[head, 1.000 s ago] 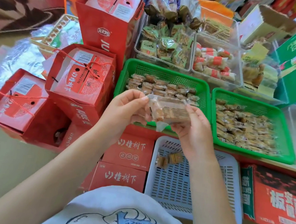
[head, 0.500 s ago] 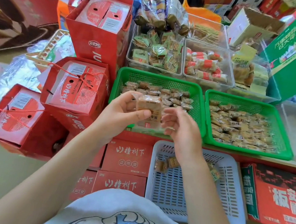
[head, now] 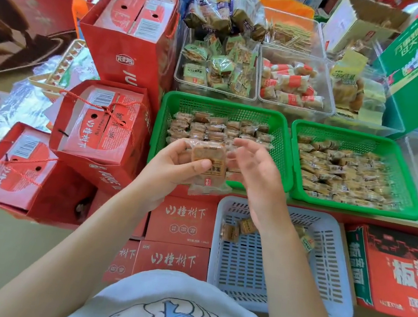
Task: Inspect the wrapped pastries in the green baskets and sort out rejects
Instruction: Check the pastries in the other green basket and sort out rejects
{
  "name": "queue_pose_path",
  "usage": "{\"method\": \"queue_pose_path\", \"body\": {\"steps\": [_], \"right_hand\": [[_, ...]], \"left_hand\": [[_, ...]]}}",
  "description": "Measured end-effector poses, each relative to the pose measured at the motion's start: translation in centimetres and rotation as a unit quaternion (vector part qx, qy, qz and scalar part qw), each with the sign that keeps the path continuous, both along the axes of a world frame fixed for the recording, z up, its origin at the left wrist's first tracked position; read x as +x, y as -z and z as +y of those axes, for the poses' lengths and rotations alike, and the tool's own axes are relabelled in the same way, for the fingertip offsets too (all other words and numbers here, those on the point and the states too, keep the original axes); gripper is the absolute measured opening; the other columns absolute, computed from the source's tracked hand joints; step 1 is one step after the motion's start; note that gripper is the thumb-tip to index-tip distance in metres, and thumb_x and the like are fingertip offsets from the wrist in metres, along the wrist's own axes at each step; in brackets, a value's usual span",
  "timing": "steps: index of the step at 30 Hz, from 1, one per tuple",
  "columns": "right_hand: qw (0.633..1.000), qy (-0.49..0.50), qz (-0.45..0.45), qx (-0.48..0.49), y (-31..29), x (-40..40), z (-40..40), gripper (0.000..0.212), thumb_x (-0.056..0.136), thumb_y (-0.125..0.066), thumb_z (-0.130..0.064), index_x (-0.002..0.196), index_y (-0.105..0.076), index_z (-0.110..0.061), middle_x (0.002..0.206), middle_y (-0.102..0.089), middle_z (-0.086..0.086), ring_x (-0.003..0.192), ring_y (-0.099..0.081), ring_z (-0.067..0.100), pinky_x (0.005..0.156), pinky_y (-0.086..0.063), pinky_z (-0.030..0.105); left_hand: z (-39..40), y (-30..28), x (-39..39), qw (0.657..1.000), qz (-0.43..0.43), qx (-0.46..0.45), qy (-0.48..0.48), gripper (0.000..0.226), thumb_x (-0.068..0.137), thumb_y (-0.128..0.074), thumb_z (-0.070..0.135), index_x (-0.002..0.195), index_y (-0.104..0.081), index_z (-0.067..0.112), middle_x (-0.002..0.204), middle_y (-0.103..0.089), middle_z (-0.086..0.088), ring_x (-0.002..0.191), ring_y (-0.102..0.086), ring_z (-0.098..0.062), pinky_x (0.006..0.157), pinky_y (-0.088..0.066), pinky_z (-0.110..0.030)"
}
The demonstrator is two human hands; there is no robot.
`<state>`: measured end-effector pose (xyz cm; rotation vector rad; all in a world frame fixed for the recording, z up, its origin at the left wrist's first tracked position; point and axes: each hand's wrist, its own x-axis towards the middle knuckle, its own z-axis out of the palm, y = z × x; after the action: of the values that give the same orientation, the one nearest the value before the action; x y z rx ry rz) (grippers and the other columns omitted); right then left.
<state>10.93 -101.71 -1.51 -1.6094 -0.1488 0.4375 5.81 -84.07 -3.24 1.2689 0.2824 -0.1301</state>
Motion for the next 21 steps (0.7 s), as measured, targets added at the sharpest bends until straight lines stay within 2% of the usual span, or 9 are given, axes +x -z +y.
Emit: {"method": "queue_pose_path", "body": {"steps": [3,5,6,9,12,14,16,18,21], "right_hand": [[0.997,-0.021,0.031,-0.075,2.3,0.4,-1.2,0.042,0.090,-0.073,-0.029,0.129,-0.056,-0.026,0.111,-0.071,-0.004,0.101,-0.069,0.009,0.086,-0.059,0.035],[0.993,0.069,0.081,-0.050,4.3,0.7,-2.9,0.035,0.092,-0.070,-0.020,0.125,-0.059,-0.018,0.104,-0.075,-0.002,0.095,-0.072,0.013,0.084,-0.060,0.037],[0.985,0.130,0.114,-0.025,5.4,0.9,-4.1,0.030,0.093,-0.069,-0.018,0.122,-0.061,-0.015,0.101,-0.075,-0.001,0.091,-0.073,0.013,0.084,-0.060,0.037],[0.952,0.244,0.185,0.005,8.6,0.6,-8.2,0.020,0.095,-0.065,-0.015,0.115,-0.064,-0.012,0.100,-0.075,0.004,0.087,-0.072,0.015,0.085,-0.058,0.036],[0.943,0.237,0.234,-0.007,12.0,-0.3,-11.1,0.012,0.096,-0.062,-0.010,0.107,-0.067,-0.012,0.098,-0.077,0.005,0.087,-0.073,0.017,0.076,-0.058,0.031],[0.929,0.230,0.285,-0.055,15.0,-1.0,-12.2,0.016,0.096,-0.063,-0.011,0.111,-0.068,-0.007,0.102,-0.076,0.009,0.090,-0.072,0.021,0.074,-0.055,0.032],[0.898,0.238,0.350,-0.118,18.0,-1.4,-12.7,0.023,0.097,-0.064,-0.021,0.113,-0.066,-0.005,0.100,-0.074,0.010,0.084,-0.071,0.022,0.060,-0.050,0.029],[0.864,0.246,0.417,-0.139,21.0,-1.4,-12.4,0.027,0.100,-0.058,-0.029,0.109,-0.065,-0.005,0.093,-0.072,0.010,0.068,-0.066,0.022,0.049,-0.046,0.028],[0.839,0.263,0.468,-0.093,24.2,-0.5,-11.3,0.029,0.101,-0.057,-0.027,0.114,-0.064,-0.001,0.087,-0.070,0.011,0.061,-0.064,0.021,0.058,-0.052,0.031]], "left_hand": [[-1.6,1.8,1.0,0.998,0.042,0.048,0.012,0.035,0.091,-0.068,0.029,0.120,-0.064,0.010,0.108,-0.076,-0.002,0.102,-0.071,-0.022,0.086,-0.060,-0.039],[-2.8,4.0,1.9,0.988,0.053,0.142,0.017,0.020,0.099,-0.061,0.033,0.114,-0.069,0.023,0.106,-0.074,0.007,0.104,-0.069,-0.013,0.090,-0.058,-0.038],[-3.3,5.4,2.4,0.975,0.048,0.214,0.023,0.020,0.101,-0.058,0.033,0.117,-0.068,0.026,0.114,-0.070,0.009,0.110,-0.065,-0.011,0.097,-0.054,-0.037],[-4.8,10.0,3.1,0.878,0.016,0.467,0.104,0.047,0.101,-0.056,0.027,0.146,-0.048,0.020,0.151,-0.044,0.001,0.142,-0.036,-0.017,0.118,-0.028,-0.034],[-6.0,14.4,2.9,0.765,0.026,0.611,0.202,0.073,0.100,-0.055,0.029,0.160,-0.015,0.015,0.168,-0.010,-0.004,0.155,-0.004,-0.022,0.125,-0.003,-0.041],[-6.4,16.6,2.4,0.708,0.021,0.666,0.237,0.085,0.099,-0.054,0.031,0.160,0.001,0.013,0.169,0.004,-0.005,0.155,0.010,-0.023,0.124,0.006,-0.044],[-6.4,17.7,2.0,0.675,0.009,0.696,0.244,0.090,0.099,-0.053,0.033,0.159,0.011,0.012,0.168,0.013,-0.006,0.153,0.018,-0.023,0.124,0.009,-0.045],[-6.1,18.0,1.8,0.662,0.003,0.708,0.244,0.090,0.099,-0.051,0.031,0.159,0.014,0.013,0.167,0.016,-0.005,0.153,0.021,-0.023,0.124,0.010,-0.045],[-5.7,18.5,1.9,0.653,0.002,0.714,0.253,0.092,0.097,-0.052,0.031,0.158,0.015,0.013,0.166,0.019,-0.004,0.152,0.023,-0.022,0.124,0.011,-0.044]]}}
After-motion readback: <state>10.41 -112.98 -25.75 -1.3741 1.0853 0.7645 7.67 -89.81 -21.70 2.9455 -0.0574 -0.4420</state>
